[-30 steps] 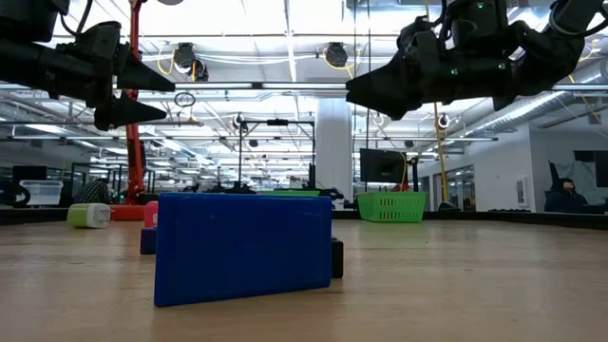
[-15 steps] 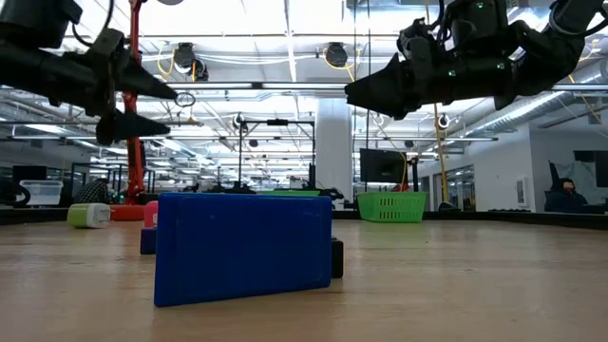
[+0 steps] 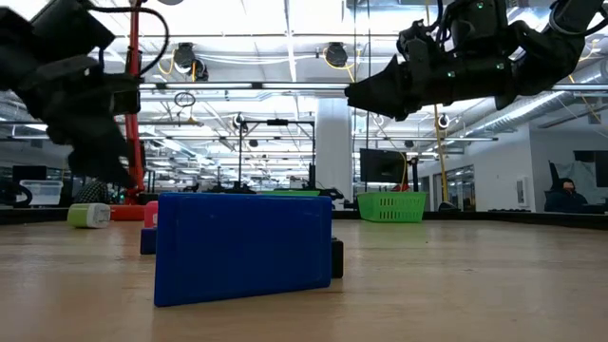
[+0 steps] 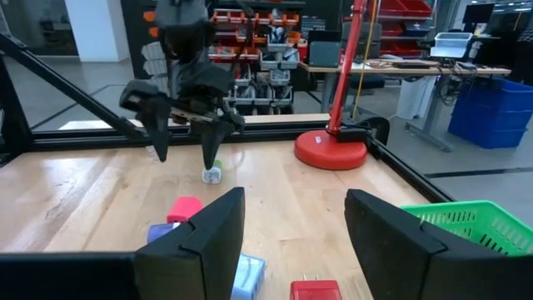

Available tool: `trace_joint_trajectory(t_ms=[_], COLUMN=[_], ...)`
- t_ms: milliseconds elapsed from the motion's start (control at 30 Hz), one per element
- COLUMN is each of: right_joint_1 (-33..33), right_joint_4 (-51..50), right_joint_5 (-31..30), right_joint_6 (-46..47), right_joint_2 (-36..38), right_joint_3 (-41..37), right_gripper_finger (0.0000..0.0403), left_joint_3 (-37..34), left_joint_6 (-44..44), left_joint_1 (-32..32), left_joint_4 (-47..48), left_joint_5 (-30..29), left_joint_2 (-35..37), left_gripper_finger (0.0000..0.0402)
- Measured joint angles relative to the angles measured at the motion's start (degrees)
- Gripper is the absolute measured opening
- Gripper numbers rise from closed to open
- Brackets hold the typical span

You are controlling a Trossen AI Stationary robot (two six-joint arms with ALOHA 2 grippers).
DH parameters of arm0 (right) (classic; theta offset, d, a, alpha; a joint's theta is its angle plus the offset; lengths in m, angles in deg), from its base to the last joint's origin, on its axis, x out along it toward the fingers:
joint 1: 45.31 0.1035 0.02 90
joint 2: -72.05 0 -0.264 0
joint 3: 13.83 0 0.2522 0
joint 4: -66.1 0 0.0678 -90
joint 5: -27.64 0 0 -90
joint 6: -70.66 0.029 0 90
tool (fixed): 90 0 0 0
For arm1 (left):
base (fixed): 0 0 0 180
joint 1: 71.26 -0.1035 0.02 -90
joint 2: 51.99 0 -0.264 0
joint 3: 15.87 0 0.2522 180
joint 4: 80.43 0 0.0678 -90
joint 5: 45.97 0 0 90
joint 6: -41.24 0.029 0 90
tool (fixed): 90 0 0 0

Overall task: Pick & Place Office items
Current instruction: Put the green charger adapter into the right green basket

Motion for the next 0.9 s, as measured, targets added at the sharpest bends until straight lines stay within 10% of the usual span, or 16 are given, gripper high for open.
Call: trace_joint_trajectory(t_ms=[333,900], right_joint_1=[0.00,0.00], right_joint_4=[0.23,0.42], right_joint_5=[0.00,0.04], right_joint_6=[-1.27,-1.27], right_joint_2=[0.00,-0.01], right_joint_3=[0.00,0.00], right_gripper_finger=[0.0197,0.0197], left_joint_3=[10.67,8.47], left_joint_6=[4.89,8.43], left_joint_1=[1.80,1.80], left_joint_4=[27.09,19.80], left_joint_5=[-2.21,-12.07], left_joint_2=[-6.48,-18.11], left_gripper_finger=[0.0277,0.0222])
